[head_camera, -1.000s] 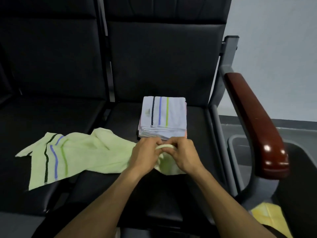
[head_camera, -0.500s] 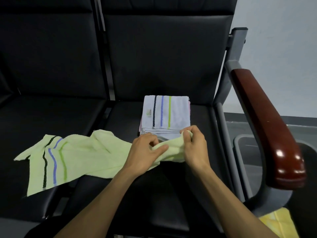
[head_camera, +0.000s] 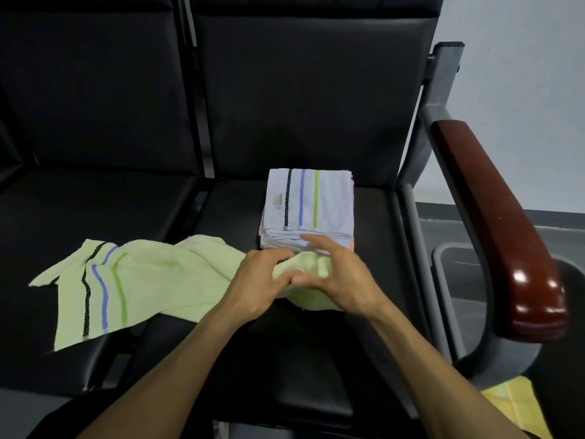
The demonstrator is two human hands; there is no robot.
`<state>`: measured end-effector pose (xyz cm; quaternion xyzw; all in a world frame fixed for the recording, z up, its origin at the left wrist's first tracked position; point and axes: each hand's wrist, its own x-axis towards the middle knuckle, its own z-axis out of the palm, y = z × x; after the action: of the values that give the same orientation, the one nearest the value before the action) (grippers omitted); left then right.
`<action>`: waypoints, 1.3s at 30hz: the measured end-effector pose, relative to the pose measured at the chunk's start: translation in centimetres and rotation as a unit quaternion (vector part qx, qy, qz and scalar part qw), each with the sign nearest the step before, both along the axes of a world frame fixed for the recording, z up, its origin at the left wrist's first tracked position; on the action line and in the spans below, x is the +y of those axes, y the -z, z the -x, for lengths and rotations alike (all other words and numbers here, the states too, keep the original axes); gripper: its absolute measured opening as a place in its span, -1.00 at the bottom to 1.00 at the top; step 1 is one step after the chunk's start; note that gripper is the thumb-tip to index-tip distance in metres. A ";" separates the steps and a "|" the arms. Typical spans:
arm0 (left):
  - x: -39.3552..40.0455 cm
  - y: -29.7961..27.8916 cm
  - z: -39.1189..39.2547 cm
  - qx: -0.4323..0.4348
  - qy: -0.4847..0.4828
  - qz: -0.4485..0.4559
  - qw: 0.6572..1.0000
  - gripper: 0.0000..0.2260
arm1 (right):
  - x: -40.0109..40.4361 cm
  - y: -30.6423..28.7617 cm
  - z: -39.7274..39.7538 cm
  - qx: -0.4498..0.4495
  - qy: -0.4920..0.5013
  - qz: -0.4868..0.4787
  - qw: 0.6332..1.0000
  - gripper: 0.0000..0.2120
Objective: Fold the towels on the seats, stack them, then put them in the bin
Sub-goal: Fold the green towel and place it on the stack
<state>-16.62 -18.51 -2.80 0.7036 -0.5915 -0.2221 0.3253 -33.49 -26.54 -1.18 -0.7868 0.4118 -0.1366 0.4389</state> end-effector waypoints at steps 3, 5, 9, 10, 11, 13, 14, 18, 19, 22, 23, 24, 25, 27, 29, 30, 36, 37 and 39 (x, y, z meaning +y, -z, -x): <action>0.0 0.1 -0.3 0.000 -0.027 0.002 1.000 -0.90 | -0.3 0.4 -0.4 0.008 0.078 0.052 0.996 -0.93; -0.1 0.2 -0.8 -0.008 -0.040 0.001 0.999 -0.88 | -0.8 0.2 0.3 0.063 0.206 0.110 0.970 -0.90; 0.0 0.0 -0.4 -0.002 0.011 0.004 1.000 -0.92 | -0.5 0.2 0.7 0.075 0.075 0.106 0.989 -0.47; 0.0 -0.1 -0.2 -0.002 0.026 0.004 1.000 -0.93 | -0.2 0.4 0.3 0.065 0.023 0.079 0.994 -0.43; 0.0 0.0 0.0 -0.004 0.034 0.001 0.999 -0.94 | 0.2 0.6 0.0 0.057 -0.008 0.058 0.997 -0.52; -0.1 0.2 -0.1 -0.015 0.029 -0.002 0.999 -0.94 | 0.0 0.8 -0.3 0.062 0.032 0.078 0.995 -0.81; -0.1 0.3 -0.3 -0.027 0.018 -0.007 0.999 -0.95 | -0.2 0.6 -0.2 0.073 0.084 0.102 0.989 -0.84; -0.1 0.4 -0.3 -0.058 -0.008 -0.007 0.998 -0.84 | -0.6 -0.4 1.0 0.077 0.181 0.173 0.965 -0.88; -0.1 0.2 -0.1 -0.055 -0.003 0.003 0.998 -0.85 | -0.3 -0.7 0.9 0.067 0.133 0.162 0.975 -0.81; -0.1 0.0 0.5 -0.050 0.017 0.001 0.999 -0.93 | 0.7 -0.3 0.0 0.086 0.001 0.115 0.990 -0.68; -0.1 0.0 0.6 -0.053 0.007 -0.001 0.999 -0.90 | 0.8 -0.2 -0.1 0.092 0.021 0.128 0.987 -0.81; -0.1 -0.1 0.5 -0.056 -0.013 -0.002 0.998 -0.85 | 0.5 -0.3 -0.2 0.090 0.077 0.145 0.982 -0.93; -0.2 -0.2 0.4 -0.059 -0.039 0.001 0.998 -0.81 | 0.1 -0.4 0.1 0.073 0.142 0.154 0.975 -0.97; -0.2 -0.5 0.1 -0.060 -0.088 0.007 0.994 -0.76 | -0.5 -0.4 0.9 0.011 0.239 0.145 0.960 -0.96; -0.2 -0.8 0.0 -0.037 -0.090 0.011 0.995 -0.78 | -0.6 -0.4 1.2 -0.027 0.215 0.124 0.968 -0.89; -0.2 -0.9 0.2 -0.024 -0.068 0.011 0.997 -0.79 | -0.3 -0.4 1.1 -0.014 0.155 0.121 0.980 -0.74; 0.0 -0.8 1.0 -0.038 -0.046 -0.008 0.998 -0.81 | 0.4 0.1 -0.2 0.043 0.107 0.157 0.981 -0.97; -0.1 -1.0 0.7 -0.044 -0.069 -0.008 0.997 -0.80 | 0.1 -0.2 0.1 0.035 0.176 0.156 0.971 -0.95; -0.2 -1.1 0.2 -0.048 -0.100 -0.003 0.994 -0.81 | -0.4 -0.2 0.8 0.004 0.243 0.151 0.958 -0.94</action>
<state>-16.80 -18.69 -1.68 0.7702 -0.5323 -0.1561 0.3147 -34.29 -26.89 -0.95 -0.7208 0.5668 -0.2964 0.2672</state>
